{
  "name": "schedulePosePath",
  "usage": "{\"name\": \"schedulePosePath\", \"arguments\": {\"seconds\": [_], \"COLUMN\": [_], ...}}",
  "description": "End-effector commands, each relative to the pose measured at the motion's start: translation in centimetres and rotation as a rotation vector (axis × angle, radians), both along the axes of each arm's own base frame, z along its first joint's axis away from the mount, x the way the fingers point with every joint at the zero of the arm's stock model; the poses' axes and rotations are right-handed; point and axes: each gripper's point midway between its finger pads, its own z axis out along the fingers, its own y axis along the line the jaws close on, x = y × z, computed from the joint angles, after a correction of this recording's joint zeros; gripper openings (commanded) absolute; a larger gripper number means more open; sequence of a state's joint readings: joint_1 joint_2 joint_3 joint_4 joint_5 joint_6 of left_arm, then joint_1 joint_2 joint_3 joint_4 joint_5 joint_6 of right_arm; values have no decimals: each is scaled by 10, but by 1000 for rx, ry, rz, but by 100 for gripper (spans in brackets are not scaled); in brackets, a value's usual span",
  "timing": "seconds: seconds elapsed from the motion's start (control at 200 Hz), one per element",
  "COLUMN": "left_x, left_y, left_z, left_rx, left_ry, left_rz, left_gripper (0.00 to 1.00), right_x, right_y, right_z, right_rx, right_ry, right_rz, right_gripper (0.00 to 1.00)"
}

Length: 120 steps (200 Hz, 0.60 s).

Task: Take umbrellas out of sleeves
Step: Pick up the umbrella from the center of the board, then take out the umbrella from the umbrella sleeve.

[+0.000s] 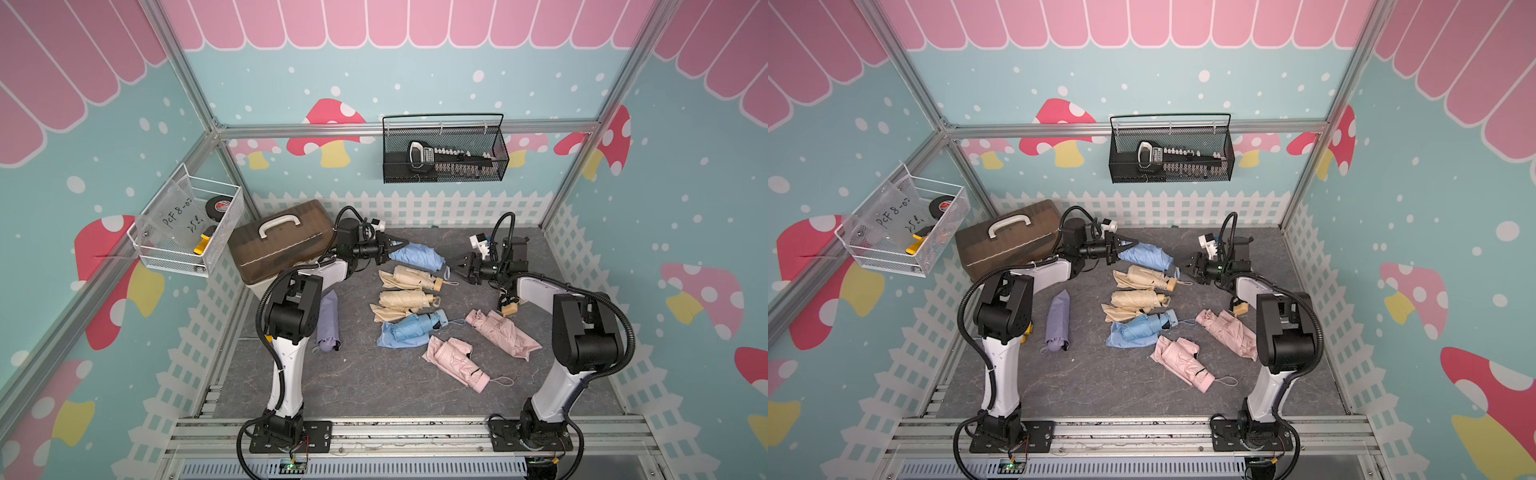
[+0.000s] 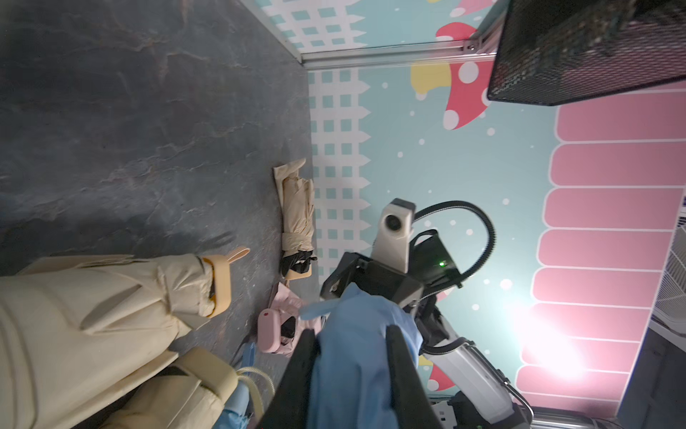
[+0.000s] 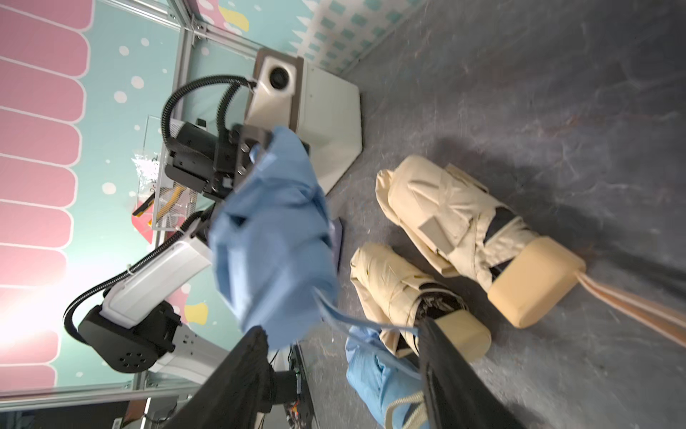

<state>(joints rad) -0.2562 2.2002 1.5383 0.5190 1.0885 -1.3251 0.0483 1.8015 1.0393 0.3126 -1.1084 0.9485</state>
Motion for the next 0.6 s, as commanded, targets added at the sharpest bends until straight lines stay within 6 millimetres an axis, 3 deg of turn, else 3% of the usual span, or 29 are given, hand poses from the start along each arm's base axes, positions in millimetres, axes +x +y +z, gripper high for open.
{"name": "schedulePosePath", "arguments": {"seconds": [0.0,0.105,0.36,0.595], "left_x": [-5,-8,-12,-15], "left_y": [-1,0,1,-4], "left_z": [40,41,43,49], "left_rx": [-90,-89,-89,-94], "left_ry": [-85,-89,-91,-103], "left_rz": [-37,-42,-40,-46], "left_gripper": [0,0,0,0], "right_x": [-2,1,4,9], "right_y": [4,5,5,8], "right_z": [29,34,68,73], "right_rx": [85,98,214,257], "right_ry": [-38,-46,-98,-92], "right_rz": [6,-3,-20,-21], "right_gripper": [57,57,60,50]}}
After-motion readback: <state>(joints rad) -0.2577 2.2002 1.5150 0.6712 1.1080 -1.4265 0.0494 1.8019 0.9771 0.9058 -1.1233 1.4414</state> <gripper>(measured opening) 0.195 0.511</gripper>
